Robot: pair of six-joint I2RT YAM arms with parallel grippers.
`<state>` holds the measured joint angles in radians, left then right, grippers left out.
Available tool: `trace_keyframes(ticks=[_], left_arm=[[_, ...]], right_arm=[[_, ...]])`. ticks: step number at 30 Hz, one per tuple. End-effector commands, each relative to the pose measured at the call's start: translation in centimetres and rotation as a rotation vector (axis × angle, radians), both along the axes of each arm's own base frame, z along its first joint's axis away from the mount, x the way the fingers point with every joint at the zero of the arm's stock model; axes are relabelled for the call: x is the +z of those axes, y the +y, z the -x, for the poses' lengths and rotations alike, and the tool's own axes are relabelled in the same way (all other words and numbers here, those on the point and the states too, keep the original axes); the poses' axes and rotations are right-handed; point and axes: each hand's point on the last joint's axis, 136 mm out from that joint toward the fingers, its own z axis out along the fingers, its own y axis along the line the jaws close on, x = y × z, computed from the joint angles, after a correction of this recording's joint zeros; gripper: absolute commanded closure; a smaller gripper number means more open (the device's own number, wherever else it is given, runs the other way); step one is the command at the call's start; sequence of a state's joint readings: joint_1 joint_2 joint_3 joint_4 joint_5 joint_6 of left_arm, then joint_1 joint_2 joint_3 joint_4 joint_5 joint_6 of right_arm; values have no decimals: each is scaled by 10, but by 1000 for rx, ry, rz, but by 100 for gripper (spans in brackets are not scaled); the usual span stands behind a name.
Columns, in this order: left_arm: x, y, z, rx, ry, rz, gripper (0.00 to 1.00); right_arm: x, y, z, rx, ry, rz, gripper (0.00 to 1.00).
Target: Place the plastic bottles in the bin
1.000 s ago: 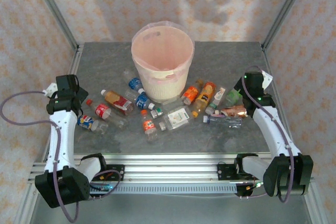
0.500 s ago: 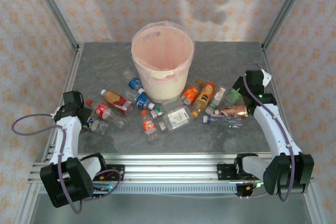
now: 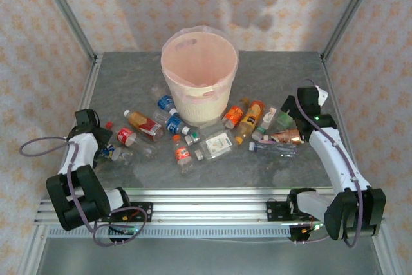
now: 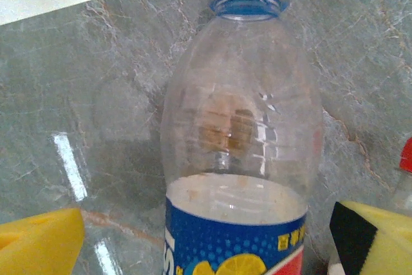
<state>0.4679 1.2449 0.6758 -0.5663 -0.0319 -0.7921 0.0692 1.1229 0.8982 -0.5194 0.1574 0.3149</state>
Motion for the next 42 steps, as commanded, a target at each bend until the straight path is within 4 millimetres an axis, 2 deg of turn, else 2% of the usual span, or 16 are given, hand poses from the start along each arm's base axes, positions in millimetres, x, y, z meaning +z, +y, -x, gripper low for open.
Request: trace_keyframes(ticks=[1, 14, 17, 19, 23, 25, 29, 35, 38, 42], left_arm=[[-11, 1, 1, 0, 6, 16, 1], [-53, 0, 0, 58, 32, 121, 8], [-60, -1, -1, 66, 28, 145, 16], [-60, -1, -2, 71, 24, 148, 26], [-50, 1, -4, 75, 3, 137, 40], [-38, 3, -4, 74, -13, 116, 45], [-2, 8, -4, 62, -78, 46, 45], [80, 9, 0, 39, -255, -123, 45], [123, 0, -7, -2, -401, -194, 46], [173, -20, -26, -85, -575, -244, 47]], right_arm=[[14, 0, 0, -15, -17, 12, 1], [20, 4, -3, -9, -14, 35, 1], [21, 4, -3, -11, -14, 38, 1], [21, 4, -3, -15, -15, 36, 1], [23, 4, -2, -19, -20, 34, 1], [25, 4, -2, -20, -22, 33, 1], [28, 4, -2, -22, -34, 31, 1], [27, 6, -2, -24, -45, 16, 1], [25, 7, -2, -27, -47, 4, 1], [25, 9, -2, -25, -54, -14, 1]])
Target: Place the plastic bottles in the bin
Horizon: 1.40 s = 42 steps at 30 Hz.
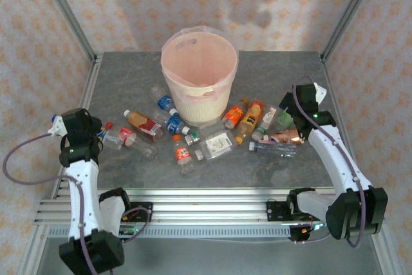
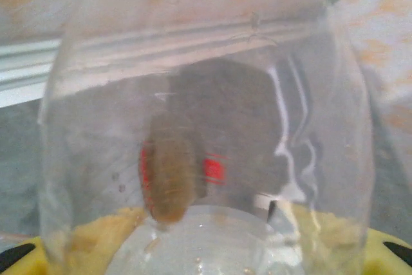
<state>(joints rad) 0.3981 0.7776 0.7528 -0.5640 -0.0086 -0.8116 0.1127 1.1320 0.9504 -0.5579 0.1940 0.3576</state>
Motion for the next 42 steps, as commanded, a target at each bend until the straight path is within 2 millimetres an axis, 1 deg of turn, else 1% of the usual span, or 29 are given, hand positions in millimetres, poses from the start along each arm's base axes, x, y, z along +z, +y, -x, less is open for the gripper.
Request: trace_keyframes(ticks=[1, 4, 7, 10, 13, 16, 18, 21, 23, 27, 29, 32, 35, 37, 40, 42], left_arm=[[36, -9, -9, -34, -89, -54, 47], [72, -21, -23, -91, -175, -99, 47], [113, -37, -43, -165, -271, -157, 47], [155, -57, -66, -248, -374, -209, 47], [195, -82, -94, -340, -476, -250, 47], [238, -113, -120, -436, -572, -307, 48], [269, -140, -136, -512, -645, -357, 48], [303, -180, -158, -631, -698, -449, 48], [318, -205, -173, -705, -725, -494, 48], [332, -253, -202, -832, -743, -582, 48], [332, -276, -214, -894, -739, -625, 47], [327, -311, -228, -978, -737, -688, 46], [311, -342, -241, -1056, -710, -724, 45], [298, -357, -248, -1092, -690, -731, 44], [273, -371, -258, -1128, -657, -721, 43], [258, -376, -263, -1136, -647, -711, 43]], right_arm=[[10, 1, 1, -14, -34, -15, 1], [11, 2, 4, -13, -38, -20, 1], [14, 2, 9, -13, -44, -27, 1], [16, 3, 12, -10, -53, -40, 1], [17, 5, 15, -3, -60, -57, 1], [16, 7, 17, 1, -59, -69, 1], [15, 8, 19, 4, -54, -74, 1], [14, 9, 21, 9, -45, -81, 1], [13, 9, 21, 11, -40, -82, 1], [13, 10, 23, 10, -41, -90, 1], [13, 11, 23, 12, -40, -95, 1], [13, 12, 22, 13, -41, -104, 1], [13, 13, 22, 14, -43, -111, 1], [13, 13, 23, 13, -40, -115, 1], [11, 13, 24, 12, -33, -113, 1], [11, 12, 25, 10, -31, -108, 1]])
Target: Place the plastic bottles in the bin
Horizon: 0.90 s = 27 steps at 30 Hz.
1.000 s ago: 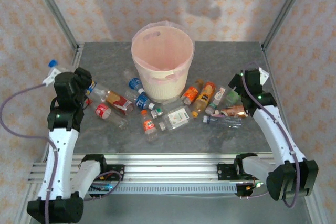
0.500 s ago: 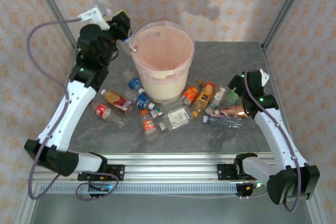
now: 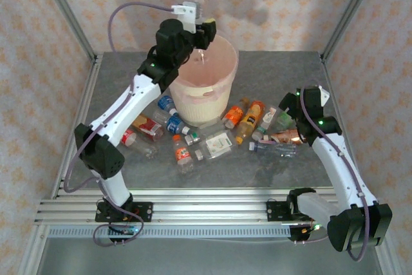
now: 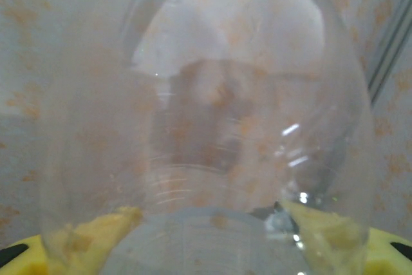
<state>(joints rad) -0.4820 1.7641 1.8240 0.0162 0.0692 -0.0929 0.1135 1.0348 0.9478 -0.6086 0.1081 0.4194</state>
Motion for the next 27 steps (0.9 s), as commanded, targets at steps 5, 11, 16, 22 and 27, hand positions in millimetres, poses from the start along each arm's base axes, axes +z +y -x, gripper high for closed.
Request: trace_keyframes(ticks=[5, 11, 16, 22, 27], left_arm=[[-21, -8, -7, -19, -18, -11, 42], [-63, -12, -17, -12, 36, -37, 40], [-88, -16, -27, -8, 75, -59, 40], [-117, -19, -34, -4, 148, -91, 39], [-141, -18, -32, -4, 215, -113, 36]], right_arm=[[-3, 0, 9, -7, 22, 0, 1], [-7, -1, 7, -8, 34, 8, 1], [-9, -1, 6, -13, 43, 11, 1], [-11, -2, 7, -15, 50, 16, 1], [-11, -3, 7, -16, 53, 20, 1]])
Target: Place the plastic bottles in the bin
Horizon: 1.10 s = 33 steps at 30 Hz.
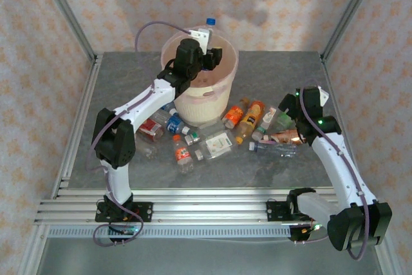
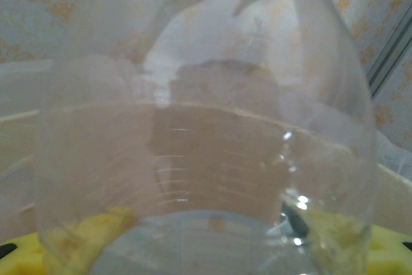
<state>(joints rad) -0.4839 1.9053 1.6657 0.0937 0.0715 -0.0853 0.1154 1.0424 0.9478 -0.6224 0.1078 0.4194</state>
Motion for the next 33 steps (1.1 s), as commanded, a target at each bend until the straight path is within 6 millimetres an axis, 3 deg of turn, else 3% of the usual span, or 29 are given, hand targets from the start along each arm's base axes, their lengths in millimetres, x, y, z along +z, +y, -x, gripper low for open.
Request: trace_keyframes(ticks=[1, 6, 8, 13, 18, 23, 26, 30, 33], left_arm=[[-8, 3, 4, 3, 33, -7, 35], [-21, 4, 5, 3, 77, -33, 23], [-38, 3, 0, 8, 107, -56, 23], [-39, 5, -2, 20, 104, -59, 30], [-32, 6, -3, 22, 102, -56, 30], [6, 8, 2, 27, 86, -31, 28], [56, 16, 16, 37, 57, 6, 26], [105, 30, 35, 64, 43, 47, 23], [136, 53, 53, 143, 24, 86, 21]], right_arm=[[-7, -3, 5, -18, 31, 18, 1], [-8, -4, 5, -18, 30, 22, 1], [-8, -4, 6, -21, 31, 24, 1], [-6, -6, 7, -25, 25, 31, 1], [-3, -7, 8, -26, 21, 35, 1], [0, -6, 9, -23, 15, 35, 1], [0, -6, 9, -21, 15, 35, 1], [1, -5, 9, -15, 11, 33, 1], [2, -5, 10, -11, 6, 29, 1]])
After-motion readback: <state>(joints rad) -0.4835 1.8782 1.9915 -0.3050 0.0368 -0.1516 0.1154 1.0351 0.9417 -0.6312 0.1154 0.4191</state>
